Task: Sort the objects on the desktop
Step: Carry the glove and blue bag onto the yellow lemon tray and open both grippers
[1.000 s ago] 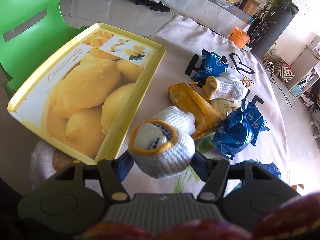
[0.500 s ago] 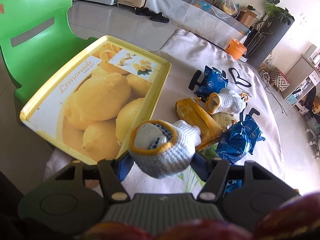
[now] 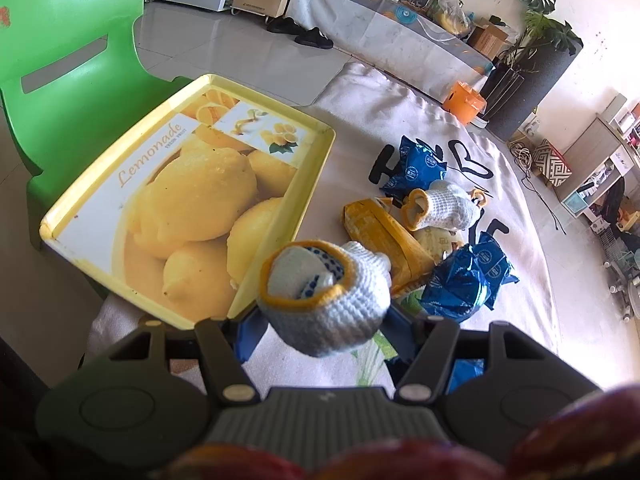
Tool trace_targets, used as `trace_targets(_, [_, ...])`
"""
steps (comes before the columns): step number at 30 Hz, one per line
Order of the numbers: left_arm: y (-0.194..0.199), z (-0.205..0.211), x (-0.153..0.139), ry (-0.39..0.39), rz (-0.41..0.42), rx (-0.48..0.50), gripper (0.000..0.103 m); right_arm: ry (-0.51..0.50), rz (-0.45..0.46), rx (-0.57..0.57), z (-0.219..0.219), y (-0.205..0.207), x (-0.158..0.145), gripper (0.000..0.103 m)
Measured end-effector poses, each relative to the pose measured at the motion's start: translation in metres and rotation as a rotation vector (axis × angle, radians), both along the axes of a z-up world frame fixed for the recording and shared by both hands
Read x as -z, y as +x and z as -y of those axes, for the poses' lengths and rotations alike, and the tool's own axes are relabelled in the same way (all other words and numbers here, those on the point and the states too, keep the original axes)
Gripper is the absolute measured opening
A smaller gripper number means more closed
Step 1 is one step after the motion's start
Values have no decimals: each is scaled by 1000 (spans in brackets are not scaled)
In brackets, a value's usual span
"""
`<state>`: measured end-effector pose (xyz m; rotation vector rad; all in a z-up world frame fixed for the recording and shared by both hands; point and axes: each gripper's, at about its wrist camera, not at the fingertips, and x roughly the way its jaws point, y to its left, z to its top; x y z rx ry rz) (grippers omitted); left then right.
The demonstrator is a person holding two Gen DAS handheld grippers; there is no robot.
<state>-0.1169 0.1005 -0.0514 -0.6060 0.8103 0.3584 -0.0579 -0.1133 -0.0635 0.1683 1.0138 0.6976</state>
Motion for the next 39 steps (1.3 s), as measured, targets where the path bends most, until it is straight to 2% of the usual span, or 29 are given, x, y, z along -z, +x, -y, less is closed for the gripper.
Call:
trace_targets(16, [22,-57,-28,31,17,-46,62,76,-3,-78,-46,-2,-19,61])
trace_targets(22, [26,-80,-33,15,26,-93,62,111,-39,-98,-62,3,-19,61])
trace_targets(30, [35,-114,-19,-26,-12,-166,62,67,-33,-168,-95,9,-6,61])
trace_targets(33, [39,-124,-15,-42,-29,-188,62,65,-58,-171,-103,14,1,61])
trace_targets(39, [45,-139,-17,-29,-28,-224,62,45,-23,-217,-129,19,9,61])
